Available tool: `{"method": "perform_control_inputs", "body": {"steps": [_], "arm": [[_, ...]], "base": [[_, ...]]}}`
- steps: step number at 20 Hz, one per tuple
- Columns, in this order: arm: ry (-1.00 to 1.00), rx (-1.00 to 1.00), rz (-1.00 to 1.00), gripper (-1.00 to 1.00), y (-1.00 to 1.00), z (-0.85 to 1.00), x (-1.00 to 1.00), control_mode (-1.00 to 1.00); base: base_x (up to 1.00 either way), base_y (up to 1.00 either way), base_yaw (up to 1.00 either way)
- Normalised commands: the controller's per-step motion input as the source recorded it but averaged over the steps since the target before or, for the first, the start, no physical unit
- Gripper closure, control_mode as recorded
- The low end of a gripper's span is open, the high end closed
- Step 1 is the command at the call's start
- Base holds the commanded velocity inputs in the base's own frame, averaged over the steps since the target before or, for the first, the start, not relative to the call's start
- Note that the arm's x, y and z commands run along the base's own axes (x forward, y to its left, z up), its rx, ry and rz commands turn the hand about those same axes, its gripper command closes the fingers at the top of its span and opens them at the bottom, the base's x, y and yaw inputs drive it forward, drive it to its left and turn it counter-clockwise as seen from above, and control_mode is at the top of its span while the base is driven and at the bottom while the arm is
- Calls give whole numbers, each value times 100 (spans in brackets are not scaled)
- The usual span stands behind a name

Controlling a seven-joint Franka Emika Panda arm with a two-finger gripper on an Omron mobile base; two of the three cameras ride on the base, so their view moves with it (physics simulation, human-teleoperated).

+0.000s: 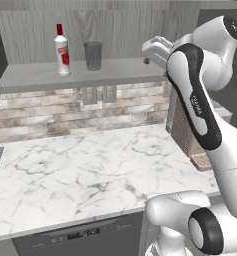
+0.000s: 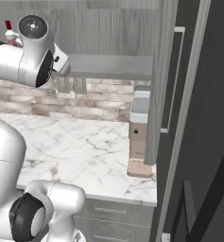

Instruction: There is a bowl on the dining counter. Grab a lemon wedge from the fridge and place it in the bowl. Then get the liquor bottle and glass cup from the cabinet and place them next to the bowl.

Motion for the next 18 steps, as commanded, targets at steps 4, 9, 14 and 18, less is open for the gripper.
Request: {"method": "perform_control_inputs", "body": {"steps": [4,9,14,18], "arm": [[0,15,0,-100,14,32,44,-100],[3,13,0,-100,44,28,34,-100],[5,8,0,-100,51,0,26,-100],[0,3,0,-100,41,0,30,-100]], "base": [[0,0,0],[0,0,0],[0,0,0],[0,0,0]]}}
